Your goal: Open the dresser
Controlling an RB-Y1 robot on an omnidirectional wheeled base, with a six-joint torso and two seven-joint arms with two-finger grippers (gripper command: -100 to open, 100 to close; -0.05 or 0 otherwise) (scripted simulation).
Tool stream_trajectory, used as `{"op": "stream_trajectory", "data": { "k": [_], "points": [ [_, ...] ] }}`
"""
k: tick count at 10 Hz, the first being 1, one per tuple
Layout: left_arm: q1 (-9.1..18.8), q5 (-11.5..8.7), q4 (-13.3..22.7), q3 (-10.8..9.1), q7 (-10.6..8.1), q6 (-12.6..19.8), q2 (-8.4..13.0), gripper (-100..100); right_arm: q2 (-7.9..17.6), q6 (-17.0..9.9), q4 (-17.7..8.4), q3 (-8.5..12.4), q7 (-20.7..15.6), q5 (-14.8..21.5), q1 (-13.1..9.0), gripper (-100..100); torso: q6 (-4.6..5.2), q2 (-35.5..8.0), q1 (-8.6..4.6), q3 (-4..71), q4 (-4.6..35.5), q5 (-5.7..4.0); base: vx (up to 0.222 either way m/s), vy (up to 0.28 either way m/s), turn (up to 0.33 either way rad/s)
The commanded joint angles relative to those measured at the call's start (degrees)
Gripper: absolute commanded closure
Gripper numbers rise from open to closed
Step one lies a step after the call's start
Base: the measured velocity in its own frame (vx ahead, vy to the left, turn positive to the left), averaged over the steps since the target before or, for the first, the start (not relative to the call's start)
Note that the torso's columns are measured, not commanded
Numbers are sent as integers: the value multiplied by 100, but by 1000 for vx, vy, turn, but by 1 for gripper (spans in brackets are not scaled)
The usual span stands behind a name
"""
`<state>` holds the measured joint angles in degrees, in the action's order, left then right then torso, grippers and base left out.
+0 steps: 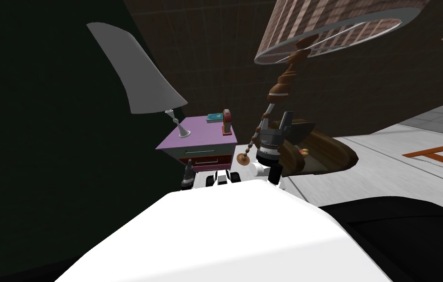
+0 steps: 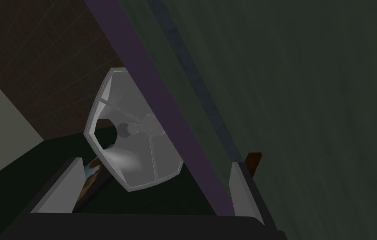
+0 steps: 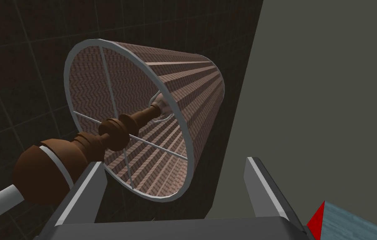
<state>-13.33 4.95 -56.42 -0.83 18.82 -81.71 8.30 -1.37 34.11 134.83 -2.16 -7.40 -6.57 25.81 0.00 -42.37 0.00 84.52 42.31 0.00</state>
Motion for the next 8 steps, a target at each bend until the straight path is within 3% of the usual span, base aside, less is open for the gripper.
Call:
{"op": "stream_trajectory", "data": {
  "k": [1,7,8],
  "points": [
    [96,16,433,3,77,-250,-142,-100,0,0,0,0,0,0,0,0,1,4,2,2,-1,1,97,-3,-35],
    [231,46,1068,10,204,-635,-737,-100,0,0,0,0,0,0,0,0,0,-4,-1,-3,1,0,82,2,-23],
    [242,41,1078,6,195,-634,-672,-100,0,0,0,0,0,0,0,0,1,-5,-5,-4,2,-1,17,-6,-2]
  ]
}}
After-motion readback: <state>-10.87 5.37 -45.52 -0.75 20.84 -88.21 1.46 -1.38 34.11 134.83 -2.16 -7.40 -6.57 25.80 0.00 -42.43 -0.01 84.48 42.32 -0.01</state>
